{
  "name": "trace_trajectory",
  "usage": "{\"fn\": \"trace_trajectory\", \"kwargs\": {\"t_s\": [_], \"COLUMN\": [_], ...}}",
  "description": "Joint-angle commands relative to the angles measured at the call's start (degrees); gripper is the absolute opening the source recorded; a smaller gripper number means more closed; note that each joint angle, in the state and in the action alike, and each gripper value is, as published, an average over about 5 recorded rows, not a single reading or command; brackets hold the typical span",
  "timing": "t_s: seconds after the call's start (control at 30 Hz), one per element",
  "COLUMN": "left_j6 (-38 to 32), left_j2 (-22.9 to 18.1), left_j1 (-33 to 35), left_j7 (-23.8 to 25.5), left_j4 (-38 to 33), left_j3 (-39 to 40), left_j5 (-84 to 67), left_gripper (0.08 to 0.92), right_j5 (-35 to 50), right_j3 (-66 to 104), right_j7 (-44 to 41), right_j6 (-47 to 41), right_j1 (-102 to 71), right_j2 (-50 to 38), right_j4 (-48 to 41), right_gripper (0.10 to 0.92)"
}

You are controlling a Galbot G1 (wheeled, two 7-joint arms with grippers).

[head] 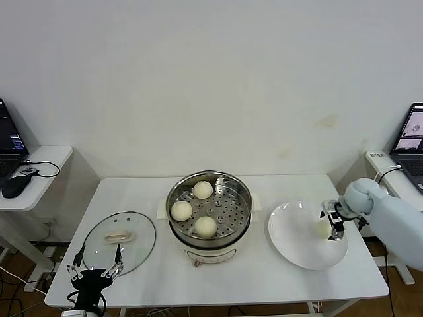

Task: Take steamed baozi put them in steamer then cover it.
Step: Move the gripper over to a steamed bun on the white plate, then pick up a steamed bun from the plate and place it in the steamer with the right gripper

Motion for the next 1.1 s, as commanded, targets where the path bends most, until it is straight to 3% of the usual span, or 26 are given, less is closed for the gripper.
{"fn": "trace_trajectory", "kwargs": {"t_s": [0.03, 0.37, 0.73, 1.1], "left_j6": [0.0, -0.1, -0.1, 0.0], "left_j2": [0.0, -0.4, -0.4, -0.1], "left_j1": [0.1, 0.3, 0.7, 0.0], "left_j7": [0.0, -0.1, -0.1, 0.0], "left_j4": [-0.1, -0.2, -0.6, -0.8], "left_j3": [0.0, 0.1, -0.1, 0.2], "left_j5": [0.0, 0.1, 0.1, 0.1], "left_gripper": [0.823, 0.823, 0.823, 0.823], "right_j5": [-2.1, -2.2, -0.1, 18.1], "right_j3": [2.1, 2.7, 1.3, -16.5], "right_j7": [0.6, 0.5, -1.0, -2.8], "right_j6": [0.4, -0.2, -1.3, -10.1], "right_j1": [-1.6, -1.8, 0.9, 25.3], "right_j2": [1.9, 2.0, -0.1, -7.5], "right_j4": [-3.3, -3.1, 0.8, 17.5], "right_gripper": [0.823, 0.781, 0.626, 0.619]}}
